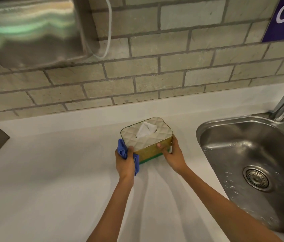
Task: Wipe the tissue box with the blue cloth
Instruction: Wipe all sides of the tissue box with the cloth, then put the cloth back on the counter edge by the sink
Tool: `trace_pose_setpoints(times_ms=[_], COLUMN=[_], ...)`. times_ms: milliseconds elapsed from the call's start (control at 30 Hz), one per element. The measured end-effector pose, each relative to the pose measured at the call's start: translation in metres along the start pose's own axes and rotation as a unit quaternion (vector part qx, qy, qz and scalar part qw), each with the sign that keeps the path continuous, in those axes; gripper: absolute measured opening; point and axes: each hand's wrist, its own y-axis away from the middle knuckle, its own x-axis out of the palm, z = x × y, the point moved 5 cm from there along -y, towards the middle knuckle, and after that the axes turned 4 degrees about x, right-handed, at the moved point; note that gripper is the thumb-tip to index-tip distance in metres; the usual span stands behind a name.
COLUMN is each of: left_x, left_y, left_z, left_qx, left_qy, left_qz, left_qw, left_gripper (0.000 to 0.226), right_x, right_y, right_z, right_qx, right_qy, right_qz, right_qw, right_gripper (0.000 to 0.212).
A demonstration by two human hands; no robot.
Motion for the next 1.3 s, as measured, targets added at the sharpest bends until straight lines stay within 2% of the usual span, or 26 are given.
trace_pose_setpoints(times_ms=[100,167,200,300,367,433,467,567,733,833,933,1100,1200,1300], left_x=[-0.006,-0.01,-0.011,-0.012,-0.008,-0.001,0.003,0.01,0.016,0.02,0.025,0.032,0.036,0.041], left_y=[0.002,0.008,0.013,0.032,0.049,0.065,0.073,0.092,0.122,0.14,0.161,0.196,0.207,0.215], left_z=[-0.002,0.002,0.005,0.009,0.008,0.006,0.003,-0.003,-0.004,0.002,0.008,0.024,0.037,0.044], left_qx=[-0.033,-0.093,-0.126,-0.2,-0.229,-0.244,-0.246,-0.245,-0.246,-0.25,-0.247,-0.222,-0.18,-0.148], left_qy=[0.035,0.096,0.138,0.248,0.263,0.277,0.285,0.312,0.312,0.286,0.247,0.166,0.087,0.009], left_qz=[-0.015,-0.025,-0.024,-0.008,0.007,0.046,0.08,0.161,0.256,0.302,0.342,0.401,0.359,0.292], left_qw=[0.999,0.991,0.982,0.948,0.937,0.928,0.923,0.904,0.881,0.875,0.873,0.873,0.912,0.945], left_gripper=[0.029,0.023,0.027,0.036,0.039,0.048,0.049,0.055,0.067,0.074,0.069,0.053,0.044,0.044], right_x=[-0.002,-0.006,-0.009,-0.01,0.001,0.015,0.018,0.012,-0.014,-0.033,-0.06,-0.121,-0.16,-0.194], right_y=[0.0,0.004,0.009,0.038,0.062,0.087,0.096,0.112,0.129,0.137,0.139,0.143,0.149,0.161], right_z=[0.003,0.002,0.003,0.015,0.028,0.041,0.047,0.066,0.078,0.084,0.092,0.092,0.081,0.06], right_qx=[0.021,0.063,0.078,0.052,0.001,-0.043,-0.071,-0.122,-0.11,-0.096,-0.073,0.007,0.058,0.099], right_qy=[0.006,0.045,0.065,0.064,0.049,0.09,0.118,0.159,0.204,0.248,0.266,0.17,0.13,0.11], right_qz=[0.014,-0.012,-0.034,-0.079,0.006,0.131,0.164,0.181,0.231,0.218,0.167,0.077,0.027,-0.02], right_qw=[1.0,0.997,0.994,0.993,0.999,0.986,0.977,0.963,0.945,0.939,0.947,0.982,0.989,0.989], right_gripper=[0.083,0.093,0.093,0.076,0.062,0.05,0.044,0.031,0.031,0.022,0.031,0.024,0.025,0.04])
